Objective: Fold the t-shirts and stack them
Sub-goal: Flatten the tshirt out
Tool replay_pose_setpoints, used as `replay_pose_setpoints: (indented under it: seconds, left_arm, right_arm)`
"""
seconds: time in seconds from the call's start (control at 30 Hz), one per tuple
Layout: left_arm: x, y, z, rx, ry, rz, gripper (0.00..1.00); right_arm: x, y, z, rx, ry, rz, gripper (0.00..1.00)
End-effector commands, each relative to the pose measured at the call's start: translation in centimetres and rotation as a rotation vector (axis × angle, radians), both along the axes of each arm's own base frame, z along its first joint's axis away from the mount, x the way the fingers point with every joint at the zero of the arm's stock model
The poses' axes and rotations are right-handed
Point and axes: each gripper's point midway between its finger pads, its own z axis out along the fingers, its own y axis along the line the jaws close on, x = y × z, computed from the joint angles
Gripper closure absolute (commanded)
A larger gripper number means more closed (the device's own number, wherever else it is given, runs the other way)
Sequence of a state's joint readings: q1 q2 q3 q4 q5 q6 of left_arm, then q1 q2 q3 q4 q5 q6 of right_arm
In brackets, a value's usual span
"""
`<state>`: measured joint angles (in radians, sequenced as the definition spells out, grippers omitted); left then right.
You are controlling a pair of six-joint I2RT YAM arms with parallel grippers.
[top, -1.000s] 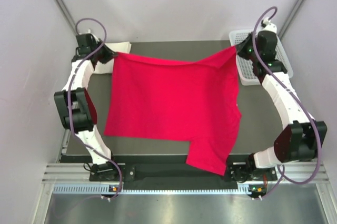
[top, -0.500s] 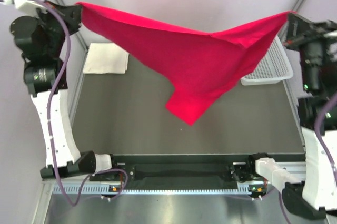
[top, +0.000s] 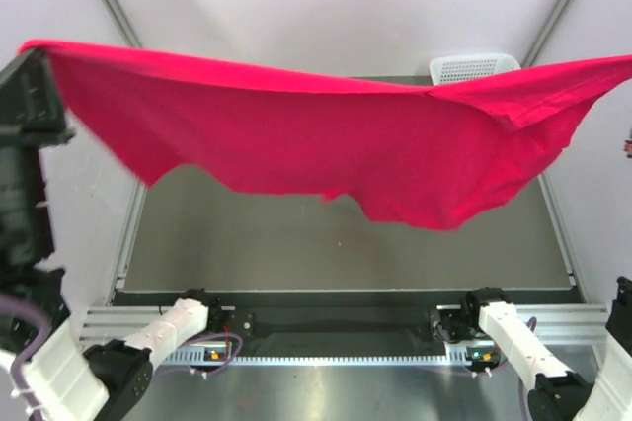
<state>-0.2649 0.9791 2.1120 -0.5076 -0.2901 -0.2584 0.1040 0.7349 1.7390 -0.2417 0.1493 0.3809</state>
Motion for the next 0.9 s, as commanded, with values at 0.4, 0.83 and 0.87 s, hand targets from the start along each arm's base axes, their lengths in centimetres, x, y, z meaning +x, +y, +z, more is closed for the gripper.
replay_pose_setpoints:
  seconds: [0.4, 0.83, 0.87]
  left_arm:
    - [17.7, -1.5, -12.4, 0.170, 0.423, 0.235, 1.00]
    - [27.4, 3.5, -42.6, 0.073, 0.929, 0.160, 1.00]
    - [27.8, 4.0, -44.0, 0.059, 0.956, 0.155, 1.00]
  right_arm:
    - [15.3, 2.3, -5.3, -0.016, 0.264, 0.038, 1.00]
    - [31.1, 5.5, -28.6, -0.066, 0.759, 0.109, 1.00]
    - [31.8, 5.7, -30.1, -0.070, 0.787, 0.115, 1.00]
